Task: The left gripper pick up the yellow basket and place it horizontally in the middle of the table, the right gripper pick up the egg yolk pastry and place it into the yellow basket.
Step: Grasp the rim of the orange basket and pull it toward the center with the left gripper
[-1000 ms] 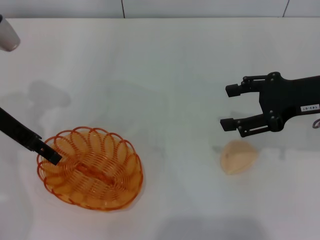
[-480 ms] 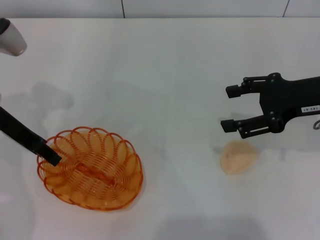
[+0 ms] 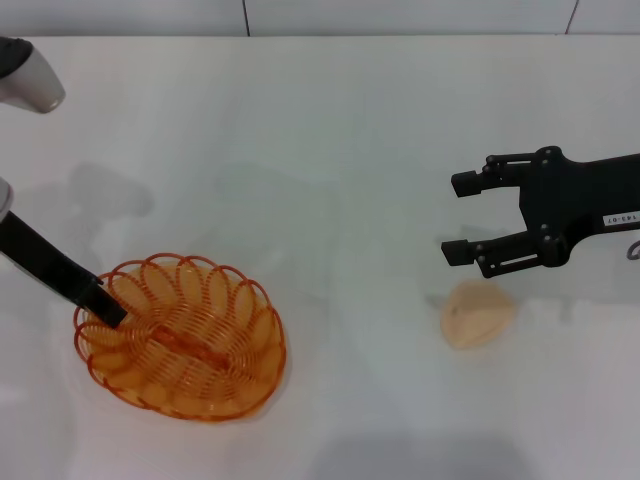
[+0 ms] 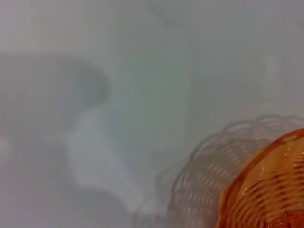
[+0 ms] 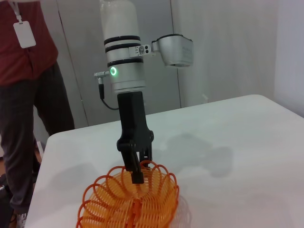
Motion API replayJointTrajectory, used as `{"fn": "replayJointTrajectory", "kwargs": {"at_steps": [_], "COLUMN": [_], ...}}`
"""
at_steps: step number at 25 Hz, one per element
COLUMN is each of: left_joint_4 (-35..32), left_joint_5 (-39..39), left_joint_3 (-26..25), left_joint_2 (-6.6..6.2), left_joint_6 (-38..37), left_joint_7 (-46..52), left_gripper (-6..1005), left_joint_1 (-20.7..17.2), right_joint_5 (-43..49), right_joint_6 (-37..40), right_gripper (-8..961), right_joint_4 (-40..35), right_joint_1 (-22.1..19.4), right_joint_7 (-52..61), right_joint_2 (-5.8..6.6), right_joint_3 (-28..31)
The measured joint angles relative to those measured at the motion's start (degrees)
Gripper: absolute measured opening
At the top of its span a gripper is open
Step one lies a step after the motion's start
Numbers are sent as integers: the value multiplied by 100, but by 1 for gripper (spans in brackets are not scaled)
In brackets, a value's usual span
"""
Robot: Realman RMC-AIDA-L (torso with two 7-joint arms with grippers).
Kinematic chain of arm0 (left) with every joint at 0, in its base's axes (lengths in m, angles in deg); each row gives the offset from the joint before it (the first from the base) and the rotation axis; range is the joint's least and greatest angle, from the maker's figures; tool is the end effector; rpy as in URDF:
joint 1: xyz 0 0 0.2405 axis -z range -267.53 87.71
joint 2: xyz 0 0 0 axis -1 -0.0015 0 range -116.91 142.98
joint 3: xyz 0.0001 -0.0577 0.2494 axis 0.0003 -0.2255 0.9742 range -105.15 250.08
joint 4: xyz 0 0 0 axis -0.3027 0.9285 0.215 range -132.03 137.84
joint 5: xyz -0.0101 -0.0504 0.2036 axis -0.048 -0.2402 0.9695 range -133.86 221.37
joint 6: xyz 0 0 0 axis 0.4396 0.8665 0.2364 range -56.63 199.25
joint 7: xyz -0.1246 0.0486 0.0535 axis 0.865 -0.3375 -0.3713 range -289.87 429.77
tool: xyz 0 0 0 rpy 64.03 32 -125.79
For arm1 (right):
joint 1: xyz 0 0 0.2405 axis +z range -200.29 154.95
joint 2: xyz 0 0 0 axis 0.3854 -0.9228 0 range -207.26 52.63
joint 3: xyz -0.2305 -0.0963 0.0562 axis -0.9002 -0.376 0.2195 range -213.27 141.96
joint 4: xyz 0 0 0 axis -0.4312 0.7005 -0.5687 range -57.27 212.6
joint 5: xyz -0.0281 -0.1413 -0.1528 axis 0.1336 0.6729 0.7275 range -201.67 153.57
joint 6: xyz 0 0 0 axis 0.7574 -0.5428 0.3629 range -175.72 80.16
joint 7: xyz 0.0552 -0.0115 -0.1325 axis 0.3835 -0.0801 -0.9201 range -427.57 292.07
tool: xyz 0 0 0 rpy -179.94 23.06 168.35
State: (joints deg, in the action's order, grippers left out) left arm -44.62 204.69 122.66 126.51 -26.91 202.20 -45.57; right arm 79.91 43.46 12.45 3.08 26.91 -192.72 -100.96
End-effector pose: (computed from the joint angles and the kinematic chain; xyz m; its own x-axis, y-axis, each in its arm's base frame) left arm -0.2687 0.3566 0.0438 0.4755 0.8263 -0.3019 0.7645 -0.5579 -0.3230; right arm 0.1898 0.3311 0.0306 0.9272 -0.1484 -0.3440 -0.1985 -0.9733 -0.1152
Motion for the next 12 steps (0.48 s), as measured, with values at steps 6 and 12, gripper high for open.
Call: {"fn": "replayJointTrajectory", "kwargs": {"at_steps": [6,12], "left_joint_4": [36,108], "left_joint_5": [0,0], "left_joint_3": [6,20], "left_joint_2": [7,7], "left_joint_6": [79,126], "left_joint_7": [-3,-9], "left_gripper": [317,231], "left_joint_1": [8,52], "right_joint_5": [0,0], "right_joint_6": [0,8], "right_gripper": [828,828], "right_joint_4": [-3,-14], "right_joint_1": [6,22], "right_joint_7": [0,0], "right_joint_2": [0,0], "right_joint_3": [0,0]}}
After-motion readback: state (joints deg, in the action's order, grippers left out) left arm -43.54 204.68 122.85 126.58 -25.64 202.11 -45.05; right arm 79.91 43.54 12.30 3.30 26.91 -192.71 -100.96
